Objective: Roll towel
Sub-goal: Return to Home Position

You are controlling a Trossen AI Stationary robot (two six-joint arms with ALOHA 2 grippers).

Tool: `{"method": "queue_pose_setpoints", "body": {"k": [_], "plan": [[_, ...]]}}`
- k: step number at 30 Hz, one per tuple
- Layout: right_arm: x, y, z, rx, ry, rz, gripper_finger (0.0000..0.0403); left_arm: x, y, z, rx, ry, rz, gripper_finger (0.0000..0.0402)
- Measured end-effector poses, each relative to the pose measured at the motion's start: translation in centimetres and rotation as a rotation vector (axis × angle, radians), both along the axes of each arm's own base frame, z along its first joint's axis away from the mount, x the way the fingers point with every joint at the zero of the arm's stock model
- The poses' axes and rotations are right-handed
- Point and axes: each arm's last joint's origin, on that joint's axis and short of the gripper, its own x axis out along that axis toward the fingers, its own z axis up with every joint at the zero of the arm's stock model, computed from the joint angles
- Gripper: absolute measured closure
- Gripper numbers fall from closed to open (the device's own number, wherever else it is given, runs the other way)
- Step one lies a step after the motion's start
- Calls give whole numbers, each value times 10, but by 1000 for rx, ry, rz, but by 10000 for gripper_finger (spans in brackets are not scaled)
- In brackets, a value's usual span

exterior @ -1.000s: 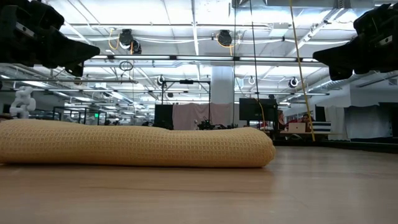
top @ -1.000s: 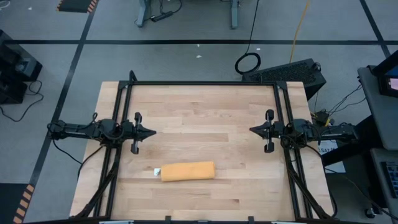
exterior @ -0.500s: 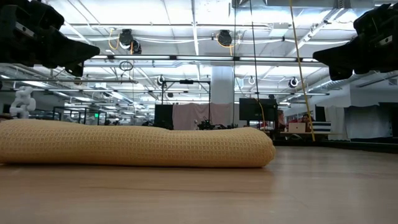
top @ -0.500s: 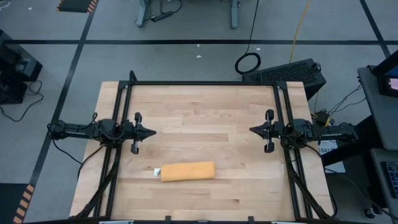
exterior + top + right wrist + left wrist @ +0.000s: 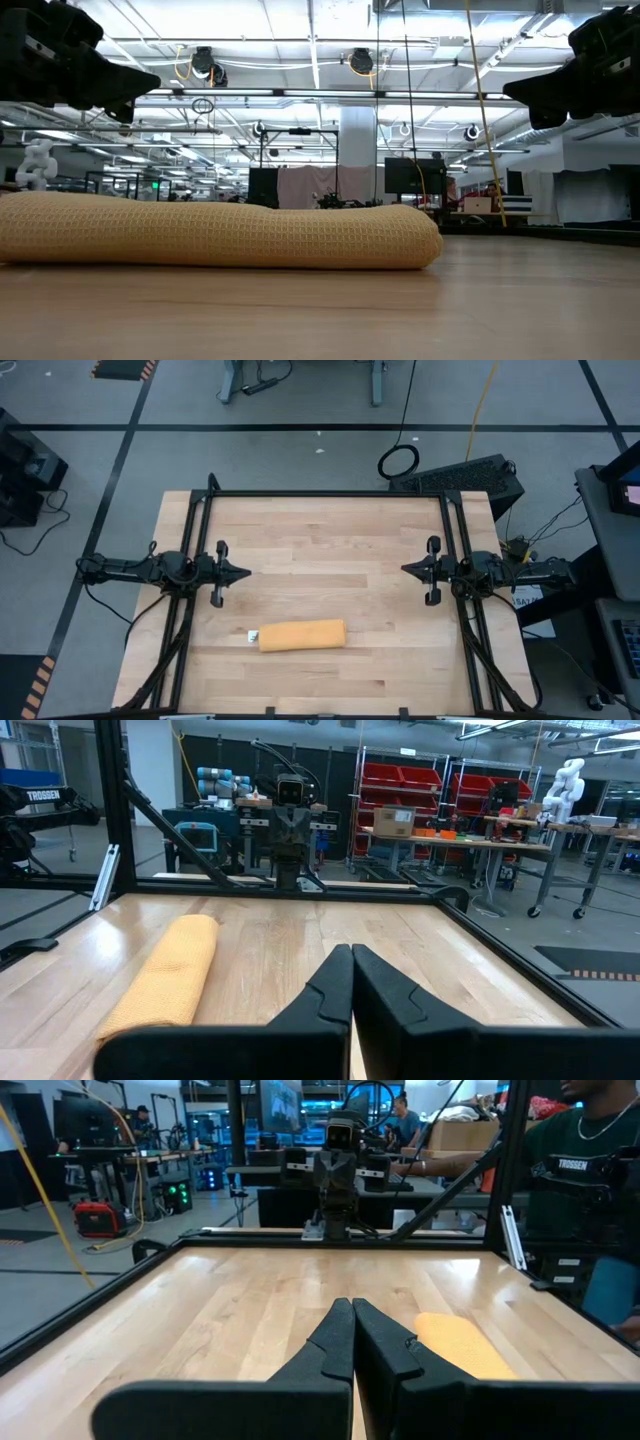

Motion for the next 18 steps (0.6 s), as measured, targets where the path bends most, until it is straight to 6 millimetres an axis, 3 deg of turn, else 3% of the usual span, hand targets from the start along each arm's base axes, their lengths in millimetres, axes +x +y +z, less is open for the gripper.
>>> {"method": "queue_pose_setpoints", "body": {"k": [18], "plan": [[0,0,0,0,1,0,403,0,0,0,0,0,6,400]]}}
